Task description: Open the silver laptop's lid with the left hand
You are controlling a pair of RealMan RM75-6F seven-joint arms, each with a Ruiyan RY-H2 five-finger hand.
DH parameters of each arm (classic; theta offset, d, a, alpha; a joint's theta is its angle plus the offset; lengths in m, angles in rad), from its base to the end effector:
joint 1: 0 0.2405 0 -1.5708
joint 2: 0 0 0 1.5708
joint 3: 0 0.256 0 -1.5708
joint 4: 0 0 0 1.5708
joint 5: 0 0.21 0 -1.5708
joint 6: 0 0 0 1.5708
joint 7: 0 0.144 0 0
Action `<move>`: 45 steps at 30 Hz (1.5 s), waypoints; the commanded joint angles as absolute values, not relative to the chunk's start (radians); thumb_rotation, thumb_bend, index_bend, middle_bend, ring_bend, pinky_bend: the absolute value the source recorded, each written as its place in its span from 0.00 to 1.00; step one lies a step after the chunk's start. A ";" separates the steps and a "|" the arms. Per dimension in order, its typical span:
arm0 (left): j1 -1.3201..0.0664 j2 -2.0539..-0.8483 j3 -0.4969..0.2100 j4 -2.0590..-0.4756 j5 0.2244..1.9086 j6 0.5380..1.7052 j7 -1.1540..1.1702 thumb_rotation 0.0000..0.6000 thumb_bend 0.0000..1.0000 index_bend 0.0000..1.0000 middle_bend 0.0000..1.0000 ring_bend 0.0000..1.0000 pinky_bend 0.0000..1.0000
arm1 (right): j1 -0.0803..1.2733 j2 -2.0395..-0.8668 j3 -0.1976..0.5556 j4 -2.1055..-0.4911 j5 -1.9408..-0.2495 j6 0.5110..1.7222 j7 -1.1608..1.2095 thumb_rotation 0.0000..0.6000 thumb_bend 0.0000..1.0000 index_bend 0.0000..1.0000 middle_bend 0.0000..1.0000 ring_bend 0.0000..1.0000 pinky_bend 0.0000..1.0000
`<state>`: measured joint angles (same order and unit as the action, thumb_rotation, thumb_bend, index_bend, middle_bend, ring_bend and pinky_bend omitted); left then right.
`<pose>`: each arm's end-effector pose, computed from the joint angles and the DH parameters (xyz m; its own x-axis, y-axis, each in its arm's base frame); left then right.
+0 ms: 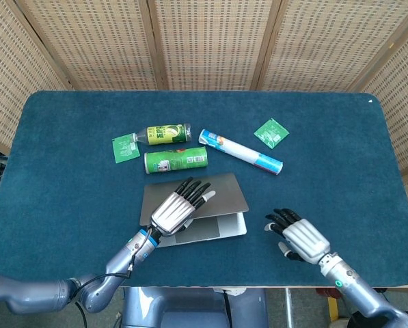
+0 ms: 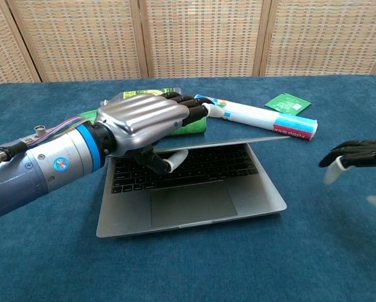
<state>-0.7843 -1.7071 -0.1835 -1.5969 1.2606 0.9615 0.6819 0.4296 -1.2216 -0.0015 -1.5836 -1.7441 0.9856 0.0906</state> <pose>-0.0578 0.2895 -0.0635 0.5858 0.1032 0.8039 0.6434 -0.6624 -0.3837 -0.2388 -0.2390 0.0478 0.4865 -0.3917 0.7810 -0.8210 -0.5107 0.2553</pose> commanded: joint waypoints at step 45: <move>-0.824 -1.589 -0.237 -1.561 1.168 0.999 0.526 1.00 0.57 0.00 0.00 0.00 0.00 | 0.563 -1.457 -0.020 -1.530 -1.535 0.873 -0.135 1.00 0.84 0.29 0.27 0.18 0.28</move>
